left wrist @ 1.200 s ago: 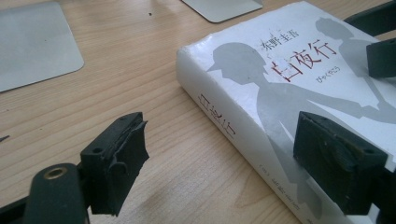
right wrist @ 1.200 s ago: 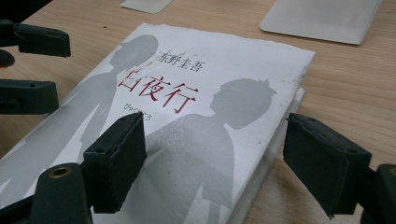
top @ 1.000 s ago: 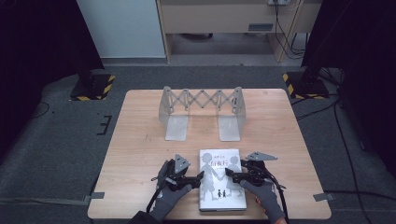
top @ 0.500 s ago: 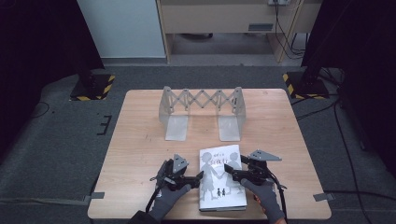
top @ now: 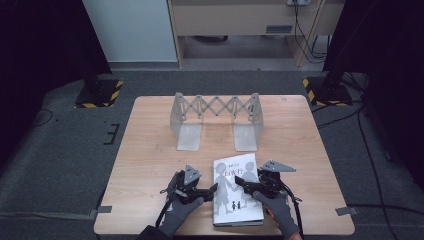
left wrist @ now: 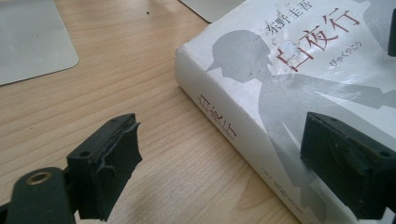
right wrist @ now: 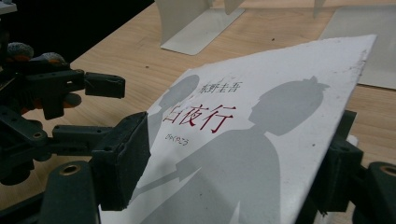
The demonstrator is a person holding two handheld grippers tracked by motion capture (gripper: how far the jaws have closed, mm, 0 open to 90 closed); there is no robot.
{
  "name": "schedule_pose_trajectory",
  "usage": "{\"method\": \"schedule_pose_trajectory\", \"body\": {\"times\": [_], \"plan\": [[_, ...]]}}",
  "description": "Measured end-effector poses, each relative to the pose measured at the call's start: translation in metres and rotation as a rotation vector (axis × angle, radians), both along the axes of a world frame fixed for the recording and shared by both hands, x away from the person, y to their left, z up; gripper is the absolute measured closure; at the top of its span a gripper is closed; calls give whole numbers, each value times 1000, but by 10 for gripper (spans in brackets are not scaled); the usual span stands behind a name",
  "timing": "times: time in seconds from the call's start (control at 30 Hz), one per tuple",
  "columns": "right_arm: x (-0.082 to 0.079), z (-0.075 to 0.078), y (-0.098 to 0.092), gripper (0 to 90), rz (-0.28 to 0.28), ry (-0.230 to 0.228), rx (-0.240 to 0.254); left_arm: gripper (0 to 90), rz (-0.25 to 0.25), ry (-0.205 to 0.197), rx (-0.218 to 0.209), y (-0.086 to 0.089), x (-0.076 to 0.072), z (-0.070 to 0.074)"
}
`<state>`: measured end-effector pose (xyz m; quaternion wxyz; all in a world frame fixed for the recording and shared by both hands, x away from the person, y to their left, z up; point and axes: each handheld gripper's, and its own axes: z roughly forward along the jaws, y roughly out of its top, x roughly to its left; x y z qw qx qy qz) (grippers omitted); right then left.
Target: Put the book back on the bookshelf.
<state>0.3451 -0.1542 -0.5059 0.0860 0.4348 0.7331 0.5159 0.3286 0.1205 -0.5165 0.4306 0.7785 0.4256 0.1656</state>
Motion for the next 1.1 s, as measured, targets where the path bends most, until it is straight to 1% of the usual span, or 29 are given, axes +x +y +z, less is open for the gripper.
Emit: {"method": "schedule_pose_trajectory", "body": {"times": [0.1, 0.13, 0.17, 0.23, 0.27, 0.3, 0.33, 0.37, 0.4, 0.43, 0.47, 0.5, 0.6, 0.73, 0.77, 0.8, 0.87, 0.97, 1.0, 1.03, 1.07, 1.1], "plan": [[1, -1, 0, 257, 3, 17, -4, 110, -3, 3, -11, 0, 0, -1], [1, -2, 1, 257, 7, 33, -1, 110, -6, 2, -11, 0, 0, -1], [1, -2, 1, 257, 7, 33, -1, 110, -6, 2, -11, 0, 0, -1], [2, -4, 4, 297, 33, 55, 3, 110, -11, 3, -17, 0, 1, -1], [2, -4, 6, 281, 44, 65, 4, 110, -12, 4, -18, 0, 1, -1], [2, -4, 6, 281, 44, 65, 4, 109, -12, 4, -18, 0, 1, -1], [2, -5, 9, 297, 30, 61, -12, 108, -17, -1, -12, 1, 1, -1], [2, -5, 9, 297, 30, 61, -12, 108, -17, -1, -12, 1, 1, -1], [2, -6, 7, 349, 9, 74, -3, 108, -17, -5, -9, 0, 1, -1], [2, -6, 7, 349, 9, 74, -3, 108, -17, -5, -9, 0, 1, -1], [3, -6, 6, 388, -4, 81, 4, 108, -17, -4, -9, 0, 1, -1], [3, -6, 6, 388, -4, 81, 4, 108, -17, -4, -9, 0, 1, -1], [4, -5, 4, 447, -18, 93, 19, 109, -17, 1, -13, 1, 1, -1], [3, -1, 3, 518, -33, 85, 36, 116, -17, 0, -23, 0, 1, -1], [3, -1, 3, 518, -33, 85, 36, 116, -18, 3, -29, 0, 1, -1], [3, 1, 2, 551, -46, 86, 55, 118, -20, 7, -40, 0, 1, -1], [1, 2, 2, 572, -53, 84, 66, 119, -25, 11, -47, 0, 1, -1], [0, 4, 1, 585, -54, 79, 69, 119, -31, 17, -59, 0, 1, -1], [-1, 7, 2, 595, -51, 63, 57, 118, -38, 17, -73, 0, 1, -1], [-1, 7, 2, 595, -51, 63, 57, 117, -38, 17, -73, 0, 1, -1], [-3, 10, 1, 618, -47, 51, 62, 115, -51, 21, -84, -1, 1, 0], [-4, 11, 1, 629, -46, 52, 71, 113, -57, 23, -96, -1, 0, -1]]}}
